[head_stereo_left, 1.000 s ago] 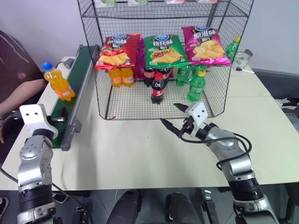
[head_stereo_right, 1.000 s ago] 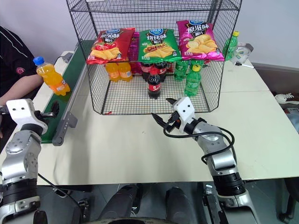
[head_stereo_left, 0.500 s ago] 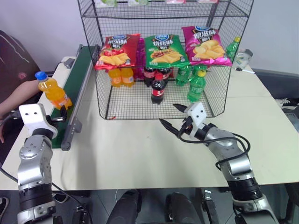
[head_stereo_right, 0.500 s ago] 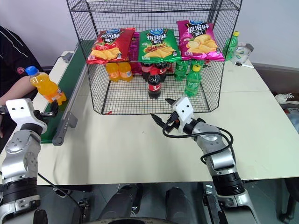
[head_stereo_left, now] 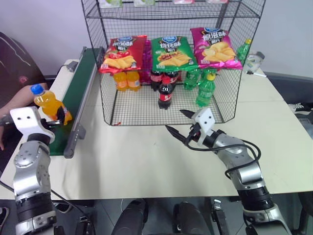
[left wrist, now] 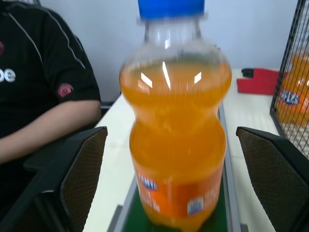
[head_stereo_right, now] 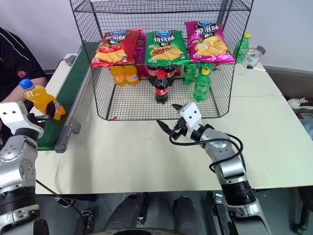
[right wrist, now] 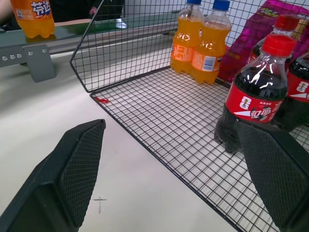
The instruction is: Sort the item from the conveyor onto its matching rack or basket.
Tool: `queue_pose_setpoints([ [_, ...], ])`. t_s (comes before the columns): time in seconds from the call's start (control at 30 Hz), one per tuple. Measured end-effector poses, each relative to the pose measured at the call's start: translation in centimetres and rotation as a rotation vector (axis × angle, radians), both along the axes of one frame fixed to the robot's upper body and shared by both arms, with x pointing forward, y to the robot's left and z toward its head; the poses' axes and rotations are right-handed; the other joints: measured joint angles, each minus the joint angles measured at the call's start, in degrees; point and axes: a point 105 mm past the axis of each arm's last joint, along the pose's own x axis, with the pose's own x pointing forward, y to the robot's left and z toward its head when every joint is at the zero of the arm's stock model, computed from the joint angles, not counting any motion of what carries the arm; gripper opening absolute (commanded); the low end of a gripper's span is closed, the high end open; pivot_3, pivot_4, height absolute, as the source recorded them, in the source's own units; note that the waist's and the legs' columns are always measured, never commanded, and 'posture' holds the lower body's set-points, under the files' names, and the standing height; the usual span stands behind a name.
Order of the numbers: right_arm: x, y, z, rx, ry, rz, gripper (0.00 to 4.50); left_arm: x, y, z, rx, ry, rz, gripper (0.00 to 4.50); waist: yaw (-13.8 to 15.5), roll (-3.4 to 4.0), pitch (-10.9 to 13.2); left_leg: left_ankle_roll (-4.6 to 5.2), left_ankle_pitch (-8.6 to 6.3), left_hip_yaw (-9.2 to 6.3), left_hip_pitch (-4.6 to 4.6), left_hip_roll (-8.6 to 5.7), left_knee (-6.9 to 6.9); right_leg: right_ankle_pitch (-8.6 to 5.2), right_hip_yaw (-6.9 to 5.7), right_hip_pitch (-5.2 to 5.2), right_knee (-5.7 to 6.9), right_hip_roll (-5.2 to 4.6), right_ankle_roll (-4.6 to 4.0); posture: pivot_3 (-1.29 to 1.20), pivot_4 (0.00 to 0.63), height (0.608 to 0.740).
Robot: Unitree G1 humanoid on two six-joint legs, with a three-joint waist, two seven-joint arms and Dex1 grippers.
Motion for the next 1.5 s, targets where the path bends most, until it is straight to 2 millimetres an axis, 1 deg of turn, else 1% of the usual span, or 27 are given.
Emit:
queue_pose_setpoints([
  [0.43, -0.1, 0.2, -0.1, 0.000, 0.003, 0.010, 4.50, -0.1, 0.2, 0.2, 0.007, -0.001, 0.004, 4.46, 0.00, 0.00, 0.00, 0.00, 0.00, 0.00, 0.00, 0.00, 0.00, 0.00, 0.00, 0.00, 0.00, 0.00, 0.00, 0.00, 0.150, 0.740],
  [0.5, -0.1, 0.2, -0.1, 0.001, 0.003, 0.010, 4.50, -0.1, 0.1, 0.3, 0.009, -0.004, 0.000, 3.96, -0.01, 0.00, 0.00, 0.00, 0.00, 0.00, 0.00, 0.00, 0.00, 0.00, 0.00, 0.00, 0.00, 0.00, 0.00, 0.00, 0.150, 0.740],
  [0.53, -0.1, 0.2, -0.1, 0.001, 0.003, 0.010, 4.50, -0.1, 0.1, 0.4, 0.010, -0.005, 0.000, 3.59, -0.01, 0.00, 0.00, 0.00, 0.00, 0.00, 0.00, 0.00, 0.00, 0.00, 0.00, 0.00, 0.00, 0.00, 0.00, 0.00, 0.150, 0.740],
  [0.6, -0.1, 0.2, -0.1, 0.001, 0.003, 0.010, 4.50, -0.1, 0.0, 0.4, 0.011, -0.005, -0.004, 2.68, 0.01, 0.00, 0.00, 0.00, 0.00, 0.00, 0.00, 0.00, 0.00, 0.00, 0.00, 0.00, 0.00, 0.00, 0.00, 0.00, 0.150, 0.740],
  [0.63, -0.1, 0.3, -0.1, 0.002, 0.003, 0.010, 4.50, 0.0, 0.0, 0.4, 0.011, -0.003, -0.005, 2.54, 0.00, 0.00, 0.00, 0.00, 0.00, 0.00, 0.00, 0.00, 0.00, 0.00, 0.00, 0.00, 0.00, 0.01, 0.00, 0.00, 0.150, 0.740],
  [0.93, -0.1, 0.3, -0.1, 0.003, 0.003, 0.011, 4.50, -0.1, -0.3, 0.6, 0.012, 0.000, -0.011, 2.54, 0.01, -0.01, 0.00, 0.00, 0.00, 0.00, 0.00, 0.00, 0.02, 0.00, 0.00, 0.00, 0.01, 0.01, 0.00, 0.00, 0.150, 0.740],
  [1.0, -0.1, 0.3, -0.1, 0.003, 0.003, 0.011, 4.50, 0.0, -0.5, 1.0, 0.009, -0.007, -0.020, 2.54, 0.02, -0.02, 0.01, 0.00, 0.00, 0.00, -0.01, 0.00, 0.01, 0.00, 0.00, -0.01, 0.01, 0.01, 0.00, 0.00, 0.150, 0.740],
  [1.03, -0.1, 0.3, -0.1, 0.003, 0.003, 0.011, 4.50, 0.2, -0.8, 1.5, 0.007, -0.019, -0.033, 2.54, 0.08, -0.03, 0.01, 0.00, 0.00, -0.01, -0.01, 0.00, 0.01, 0.00, -0.01, -0.01, 0.01, 0.01, 0.00, 0.00, 0.150, 0.740],
  [1.1, -0.1, 0.3, -0.1, 0.003, 0.004, 0.013, 4.50, 0.7, -1.6, 3.1, 0.015, -0.052, -0.072, 2.54, 0.16, -0.10, 0.03, 0.00, 0.00, -0.06, -0.02, 0.00, 0.04, 0.00, -0.04, 0.01, 0.01, 0.02, 0.00, 0.00, 0.150, 0.740],
  [1.17, -0.1, 0.3, -0.1, 0.002, 0.004, 0.015, 4.50, 1.1, -3.2, 5.7, 0.050, -0.106, -0.148, 2.54, 0.11, -0.10, 0.02, -0.01, 0.00, -0.04, -0.02, -0.02, 0.06, 0.00, -0.04, 0.03, 0.00, 0.01, 0.00, 0.00, 0.150, 0.740],
  [1.23, -0.1, 0.3, 0.0, 0.001, 0.002, 0.014, 4.50, 1.3, -5.5, 7.8, 0.085, -0.145, -0.256, 2.54, 0.03, -0.09, 0.02, -0.01, 0.00, -0.01, -0.01, -0.03, 0.05, 0.00, -0.04, 0.04, -0.01, 0.01, 0.00, 0.00, 0.150, 0.740],
  [1.27, -0.1, 0.3, 0.1, 0.000, -0.001, 0.014, 4.50, 1.3, -6.5, 8.3, 0.089, -0.153, -0.307, 2.54, -0.05, -0.08, 0.02, -0.01, 0.00, 0.01, -0.01, -0.03, 0.04, 0.00, -0.03, 0.08, 0.00, 0.01, 0.00, 0.00, 0.150, 0.740],
  [1.33, 0.1, 0.0, 0.3, -0.007, -0.010, 0.009, 4.50, 1.6, -9.7, 8.4, 0.091, -0.134, -0.449, 2.54, -0.07, -0.08, 0.02, -0.01, 0.01, 0.01, -0.01, -0.03, 0.02, 0.00, -0.02, 0.14, 0.01, 0.01, 0.00, 0.00, 0.150, 0.740],
  [1.4, 0.2, -0.3, 0.6, -0.008, -0.020, -0.003, 4.50, 1.8, -12.6, 7.5, 0.073, -0.090, -0.569, 2.54, -0.07, -0.08, 0.02, -0.01, 0.02, 0.01, -0.01, -0.02, 0.02, 0.00, -0.02, 0.20, 0.05, 0.02, 0.00, 0.00, 0.150, 0.740],
  [1.43, 0.3, -0.5, 0.7, -0.007, -0.022, -0.010, 4.50, 1.9, -13.7, 7.0, 0.069, -0.063, -0.615, 2.54, -0.14, -0.08, 0.02, -0.02, 0.02, 0.01, -0.01, -0.01, 0.02, 0.00, -0.02, 0.19, 0.05, 0.03, 0.00, 0.00, 0.150, 0.740],
  [1.5, 0.4, -1.1, 0.9, -0.013, -0.028, -0.027, 4.50, 2.1, -15.3, 5.9, 0.067, -0.025, -0.663, 2.54, -0.37, -0.07, 0.03, -0.02, 0.03, 0.01, -0.01, -0.01, -0.01, 0.00, -0.01, 0.17, 0.07, 0.04, 0.00, 0.00, 0.150, 0.740],
])
